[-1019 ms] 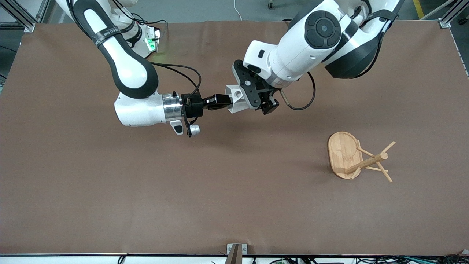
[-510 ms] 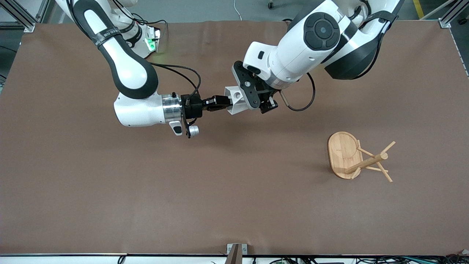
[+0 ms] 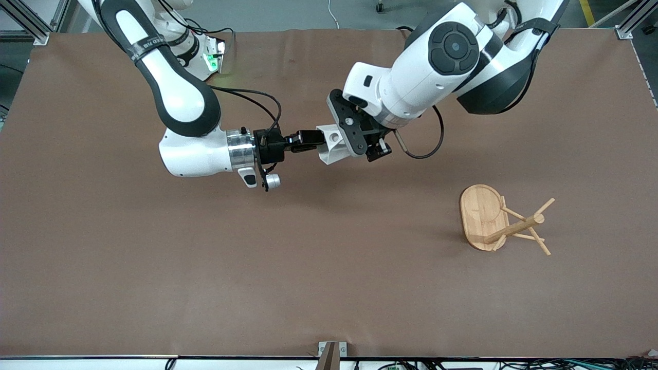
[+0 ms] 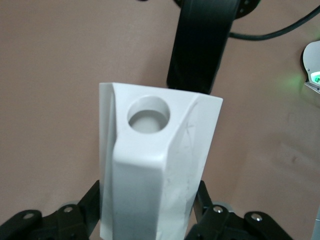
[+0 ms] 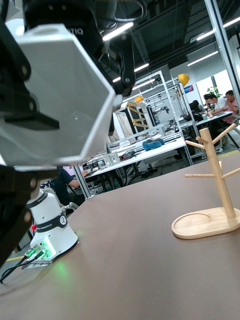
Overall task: Hang cup on rack
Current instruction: 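Open the right gripper and pull it away from the cup, then carry the cup with the left gripper over the wooden rack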
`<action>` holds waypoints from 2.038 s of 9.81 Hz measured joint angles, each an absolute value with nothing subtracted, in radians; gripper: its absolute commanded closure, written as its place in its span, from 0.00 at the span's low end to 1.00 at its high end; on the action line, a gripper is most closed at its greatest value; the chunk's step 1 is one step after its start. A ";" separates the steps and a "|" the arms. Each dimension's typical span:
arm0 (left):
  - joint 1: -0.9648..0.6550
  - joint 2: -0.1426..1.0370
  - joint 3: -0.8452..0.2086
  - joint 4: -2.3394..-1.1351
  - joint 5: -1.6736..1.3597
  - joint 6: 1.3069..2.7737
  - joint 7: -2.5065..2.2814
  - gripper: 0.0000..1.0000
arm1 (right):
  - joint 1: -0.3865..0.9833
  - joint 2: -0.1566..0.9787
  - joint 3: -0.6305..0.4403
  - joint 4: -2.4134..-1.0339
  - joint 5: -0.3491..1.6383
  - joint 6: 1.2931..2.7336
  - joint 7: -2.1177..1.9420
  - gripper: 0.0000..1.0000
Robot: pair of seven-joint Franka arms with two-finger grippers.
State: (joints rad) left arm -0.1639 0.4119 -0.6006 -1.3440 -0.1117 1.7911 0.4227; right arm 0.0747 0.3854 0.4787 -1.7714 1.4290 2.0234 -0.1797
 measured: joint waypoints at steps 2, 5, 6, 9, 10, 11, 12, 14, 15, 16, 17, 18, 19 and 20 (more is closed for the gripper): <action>-0.163 0.416 -0.600 -1.344 -0.108 1.794 0.423 1.00 | 0.027 0.384 0.468 -1.771 1.374 2.024 -0.178 0.00; -0.156 0.417 -0.599 -1.344 -0.107 1.795 0.396 1.00 | -0.083 0.369 0.400 -1.768 1.025 2.020 -0.135 0.00; -0.136 0.417 -0.598 -1.343 -0.107 1.794 0.378 1.00 | -0.093 0.355 0.336 -1.765 0.865 2.011 -0.098 0.00; -0.056 0.410 -0.597 -1.340 -0.073 1.710 0.170 1.00 | -0.098 0.307 0.170 -1.756 0.479 2.012 -0.069 0.00; -0.046 0.402 -0.597 -1.337 -0.025 1.687 0.073 1.00 | -0.099 0.286 0.121 -1.740 0.357 2.012 -0.069 0.00; -0.030 0.394 -0.597 -1.337 0.007 1.676 0.024 1.00 | -0.099 0.256 0.089 -1.724 0.249 2.010 -0.070 0.00; -0.002 0.393 -0.596 -1.338 0.021 1.672 0.011 1.00 | -0.099 0.215 0.081 -1.712 0.140 1.986 -0.069 0.00; 0.068 0.395 -0.594 -1.357 0.052 1.671 0.011 1.00 | -0.078 0.104 0.083 -1.699 0.012 1.859 -0.061 0.00; 0.104 0.396 -0.594 -1.368 0.055 1.671 0.011 1.00 | -0.065 0.048 0.083 -1.689 -0.001 1.786 -0.041 0.00; 0.131 0.397 -0.594 -1.377 0.055 1.671 0.012 1.00 | -0.057 -0.002 0.080 -1.673 -0.006 1.705 0.000 0.00; 0.148 0.397 -0.594 -1.395 0.055 1.671 0.012 1.00 | -0.046 -0.048 0.068 -1.660 -0.008 1.638 0.046 0.00; 0.156 0.396 -0.594 -1.415 0.055 1.672 0.012 1.00 | -0.032 -0.088 0.046 -1.654 -0.008 1.590 0.079 0.00; 0.158 0.392 -0.595 -1.438 0.055 1.678 0.012 1.00 | -0.028 -0.115 0.031 -1.648 -0.008 1.552 0.094 0.00; 0.158 0.377 -0.593 -1.479 0.055 1.704 0.012 1.00 | -0.028 -0.124 0.025 -1.622 -0.008 1.527 0.100 0.00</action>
